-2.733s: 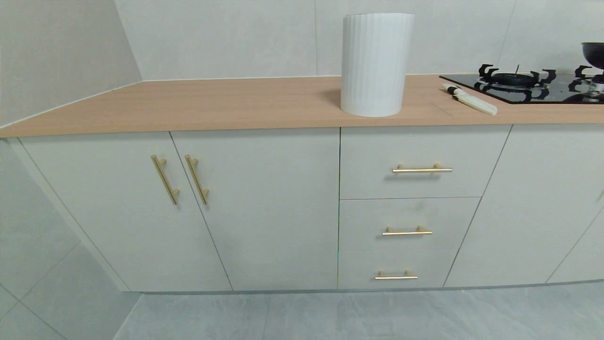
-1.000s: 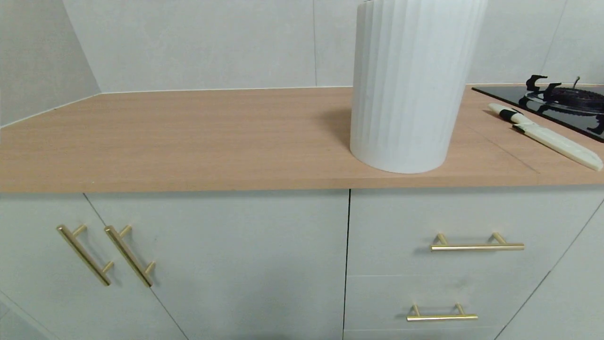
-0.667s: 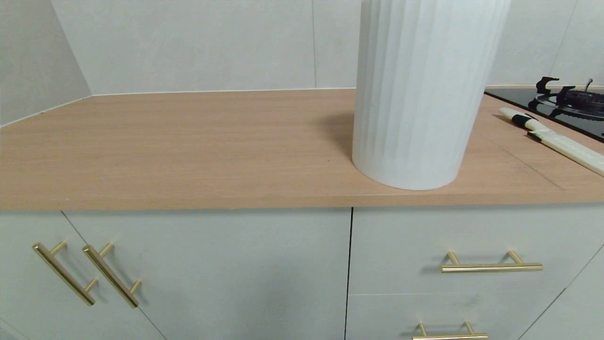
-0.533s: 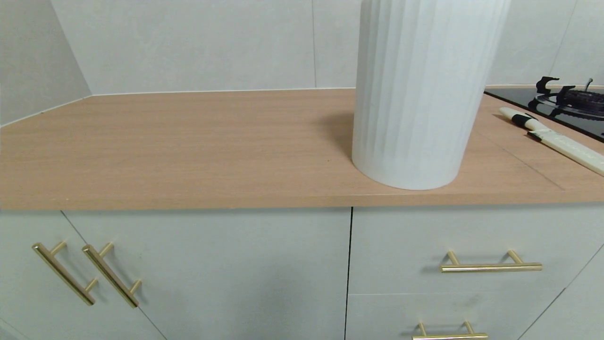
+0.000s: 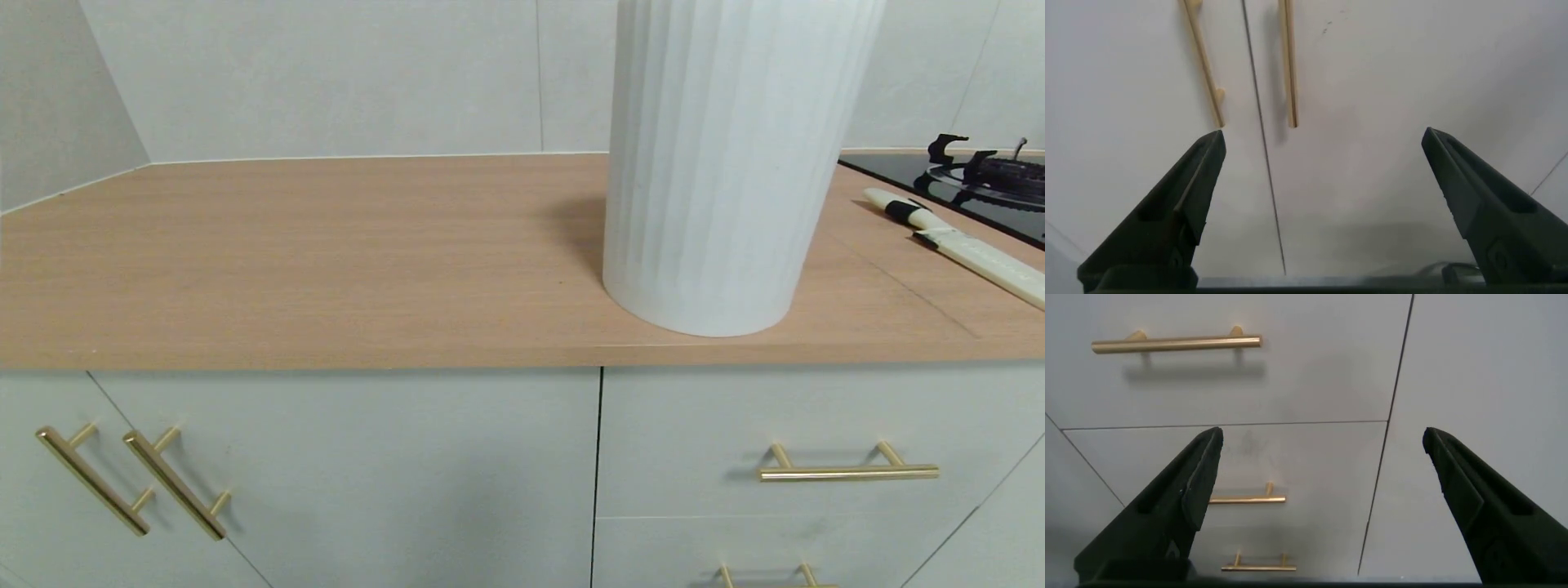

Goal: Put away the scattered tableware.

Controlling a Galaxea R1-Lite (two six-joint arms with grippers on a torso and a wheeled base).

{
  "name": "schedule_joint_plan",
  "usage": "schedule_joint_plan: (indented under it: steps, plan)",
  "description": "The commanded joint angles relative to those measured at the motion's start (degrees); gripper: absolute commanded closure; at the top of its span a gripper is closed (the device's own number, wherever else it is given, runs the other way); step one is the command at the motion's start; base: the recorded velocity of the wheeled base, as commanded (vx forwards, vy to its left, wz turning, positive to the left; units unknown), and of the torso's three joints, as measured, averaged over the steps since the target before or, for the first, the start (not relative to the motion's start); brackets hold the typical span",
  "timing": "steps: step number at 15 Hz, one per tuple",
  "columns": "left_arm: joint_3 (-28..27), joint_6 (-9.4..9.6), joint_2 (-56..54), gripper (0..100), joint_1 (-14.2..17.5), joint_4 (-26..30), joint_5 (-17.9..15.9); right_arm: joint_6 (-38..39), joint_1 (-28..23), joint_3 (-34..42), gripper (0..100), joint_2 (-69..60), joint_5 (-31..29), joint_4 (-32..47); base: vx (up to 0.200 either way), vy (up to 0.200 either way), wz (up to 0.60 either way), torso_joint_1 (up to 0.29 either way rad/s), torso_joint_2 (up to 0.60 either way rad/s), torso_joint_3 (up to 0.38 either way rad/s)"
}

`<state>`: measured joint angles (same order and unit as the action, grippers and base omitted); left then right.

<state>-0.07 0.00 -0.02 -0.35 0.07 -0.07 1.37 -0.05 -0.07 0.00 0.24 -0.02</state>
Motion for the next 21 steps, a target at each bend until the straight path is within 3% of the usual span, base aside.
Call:
schedule_joint_plan:
  steps: [1, 5, 21]
  plan:
    - [-0.01, 0.0, 0.02, 0, 0.0, -0.07, -0.01, 0.04, 0.05, -0.01, 0, 0.09, 0.02, -0.06, 0.0, -0.2, 0.0, 0.002, 0.01, -0.002]
    - [-0.01, 0.0, 0.02, 0, 0.0, -0.07, -0.01, 0.04, 0.05, -0.01, 0, 0.0, 0.02, -0.06, 0.0, -0.2, 0.0, 0.002, 0.0, 0.004]
    - [0.07, 0.0, 0.02, 0, 0.0, -0.07, -0.01, -0.05, 0.05, -0.01, 0, 0.09, -0.07, 0.02, 0.0, 0.0, 0.0, 0.0, 0.0, 0.0]
